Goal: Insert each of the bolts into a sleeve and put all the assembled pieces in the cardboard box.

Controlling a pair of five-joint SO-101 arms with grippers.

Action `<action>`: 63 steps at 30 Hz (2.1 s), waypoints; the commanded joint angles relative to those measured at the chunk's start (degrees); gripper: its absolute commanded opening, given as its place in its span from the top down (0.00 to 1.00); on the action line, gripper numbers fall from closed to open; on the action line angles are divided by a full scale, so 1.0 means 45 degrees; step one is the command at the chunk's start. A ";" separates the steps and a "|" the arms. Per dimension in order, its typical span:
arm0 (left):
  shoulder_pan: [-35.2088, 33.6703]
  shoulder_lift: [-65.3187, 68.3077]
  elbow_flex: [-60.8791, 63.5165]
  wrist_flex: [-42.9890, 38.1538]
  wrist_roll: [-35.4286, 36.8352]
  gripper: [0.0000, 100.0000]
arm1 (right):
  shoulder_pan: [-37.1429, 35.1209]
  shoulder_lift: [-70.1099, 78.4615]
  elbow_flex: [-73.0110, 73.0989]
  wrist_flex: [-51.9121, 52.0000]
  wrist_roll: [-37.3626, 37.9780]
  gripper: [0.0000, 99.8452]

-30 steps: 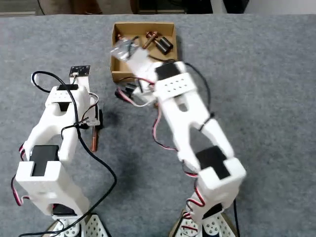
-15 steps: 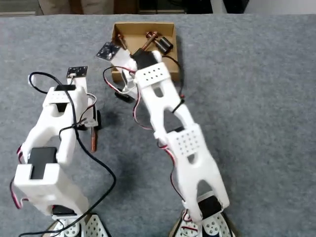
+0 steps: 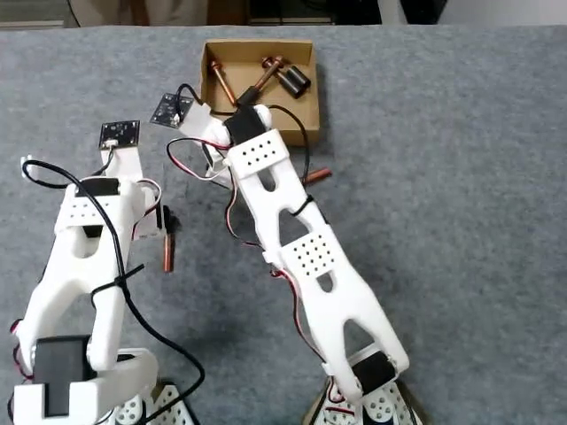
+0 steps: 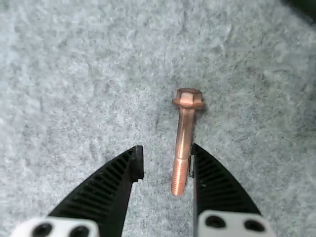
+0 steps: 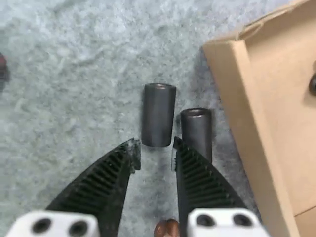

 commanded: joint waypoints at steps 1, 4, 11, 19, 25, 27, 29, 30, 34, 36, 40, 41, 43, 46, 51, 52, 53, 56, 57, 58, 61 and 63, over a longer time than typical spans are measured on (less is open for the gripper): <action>-0.0156 -0.0459 0.0020 -0.0137 0.0098 0.84 | -0.0166 -0.0107 -0.0537 -0.0645 0.0059 0.89; -0.0469 -0.0459 0.0000 -0.0137 0.0117 0.84 | -0.0186 -0.0088 -0.0518 -0.1055 0.0020 0.89; -0.1543 -0.0459 0.0020 -0.0137 0.0059 0.84 | -0.0635 -0.0147 0.1983 -0.2442 0.0039 0.89; -0.1543 -0.0440 0.0020 -0.0137 0.0059 0.84 | -0.0283 -0.0342 0.2530 -0.2110 0.0059 0.89; -0.1543 -0.0440 0.0020 -0.0137 0.0059 0.84 | -0.0264 -0.0322 0.2530 -0.1133 0.0508 0.90; -0.1543 -0.0440 0.0020 -0.0137 0.0039 0.84 | -0.0283 -0.0322 0.2530 -0.0996 0.0684 0.92; -0.1543 -0.0440 0.0020 -0.0137 0.0039 0.84 | -0.0264 -0.0322 0.2530 -0.0977 0.0606 0.96; -0.1543 -0.0440 0.0020 -0.0137 0.0039 0.84 | -0.0244 -0.0322 0.2530 -0.0977 0.0586 0.97; -0.1543 -0.0440 0.0020 -0.0137 0.0039 0.84 | -0.0225 -0.0322 0.2530 -0.0703 0.0664 0.98; -0.1543 -0.0440 0.0020 -0.0137 0.0039 0.84 | -0.0225 -0.0322 0.2530 -0.0449 0.0664 0.98; -0.1543 -0.0440 0.0020 -0.0137 0.0039 0.84 | -0.0225 -0.0420 0.2393 0.0078 0.0664 0.99; -0.1543 -0.0440 0.0020 -0.0137 0.0039 0.84 | -0.0225 -0.0440 0.2256 0.0195 0.0625 1.00; -0.1543 -0.0440 0.0020 -0.0137 0.0039 0.84 | -0.0205 -0.0557 0.1612 0.0723 0.0586 1.00; -0.1543 -0.0440 0.0020 -0.0098 0.0039 0.84 | -0.0186 -0.0889 0.0694 0.1270 0.0469 1.00; -0.1563 -0.0440 0.0020 -0.0078 0.0039 0.84 | 0.0010 -0.2237 0.0772 0.1270 -0.0860 1.00; -0.1563 -0.0440 0.0020 -0.0059 0.0039 0.84 | 0.0068 -0.2608 0.1026 0.1270 -0.1074 1.00; -0.1563 -0.0440 0.0020 -0.0059 0.0039 0.84 | 0.0166 -0.3018 0.1358 0.1270 -0.1348 1.00; -0.1563 -0.0440 0.0020 -0.0059 0.0039 0.84 | 0.0498 -0.4542 0.2608 0.1270 -0.2110 1.00; -0.1563 -0.0440 0.0020 -0.0059 0.0039 0.84 | 0.0654 -0.5128 0.3096 0.1270 -0.2286 1.00; -0.1563 -0.0440 0.0039 -0.0059 0.0039 0.84 | 0.0772 -0.5753 0.3624 0.1270 -0.2403 1.00; -0.1543 -0.0440 0.0039 -0.0059 0.0039 0.84 | 0.1143 -0.7824 0.5695 0.1270 -0.2481 1.00; -0.1485 -0.0440 0.0039 -0.0039 0.0039 0.84 | 0.1221 -0.9368 0.7394 0.1270 -0.2481 1.00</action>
